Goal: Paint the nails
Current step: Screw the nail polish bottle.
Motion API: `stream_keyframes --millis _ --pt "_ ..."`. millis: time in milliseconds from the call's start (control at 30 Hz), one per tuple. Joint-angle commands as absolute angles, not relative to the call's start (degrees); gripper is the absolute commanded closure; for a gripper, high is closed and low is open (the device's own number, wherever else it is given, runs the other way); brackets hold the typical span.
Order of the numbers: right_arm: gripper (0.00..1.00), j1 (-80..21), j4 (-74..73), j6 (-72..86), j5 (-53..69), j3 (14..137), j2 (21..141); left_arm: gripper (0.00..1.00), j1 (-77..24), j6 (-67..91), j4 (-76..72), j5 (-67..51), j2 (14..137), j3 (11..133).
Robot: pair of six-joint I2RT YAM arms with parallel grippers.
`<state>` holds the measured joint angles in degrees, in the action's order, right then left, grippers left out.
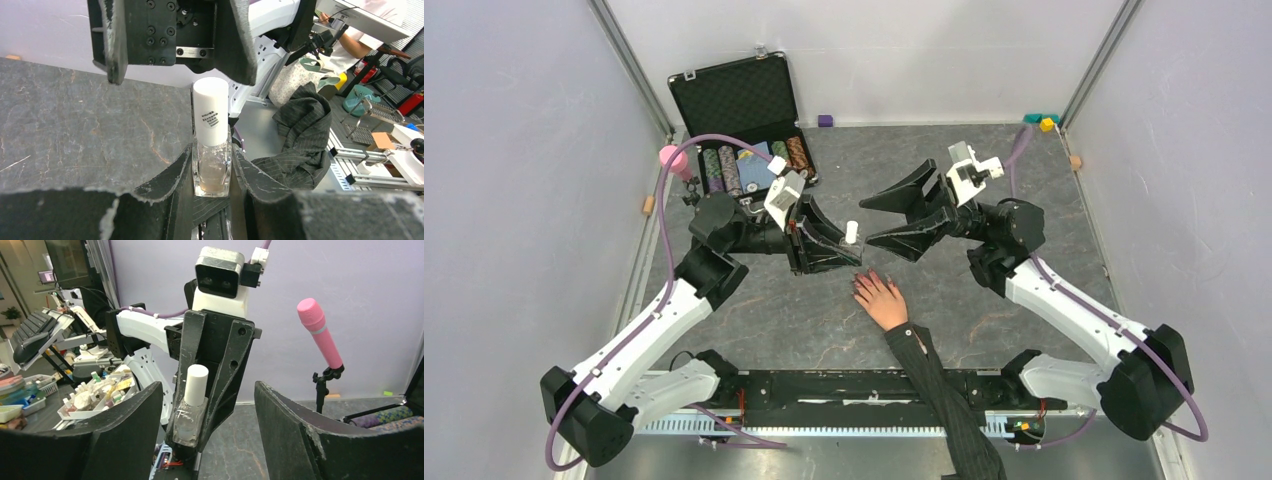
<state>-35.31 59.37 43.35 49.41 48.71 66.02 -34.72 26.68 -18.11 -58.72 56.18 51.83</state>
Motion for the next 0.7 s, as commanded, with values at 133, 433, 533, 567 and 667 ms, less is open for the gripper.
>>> stream_keyframes --millis 133,433,533,567,667 --pt "0.35 -37.8 57.4 43.7 50.8 53.7 68.9 0.98 -34.6 28.8 -20.6 -59.7 56.9 52.1" --pt "0.5 -39.5 55.0 43.0 52.7 55.7 70.9 0.98 -34.6 27.8 -19.2 -59.2 57.2 52.5" --pt "0.57 -39.6 54.6 43.2 53.3 56.1 71.3 0.98 -34.6 27.1 -18.4 -58.9 57.2 52.6" --pt "0.59 -39.6 54.3 43.0 53.5 56.2 71.5 0.98 -34.6 27.1 -18.4 -58.8 57.3 52.6" --pt "0.69 -39.6 54.0 43.3 54.0 56.2 71.6 0.98 -34.6 26.9 -18.2 -58.5 57.2 52.6"
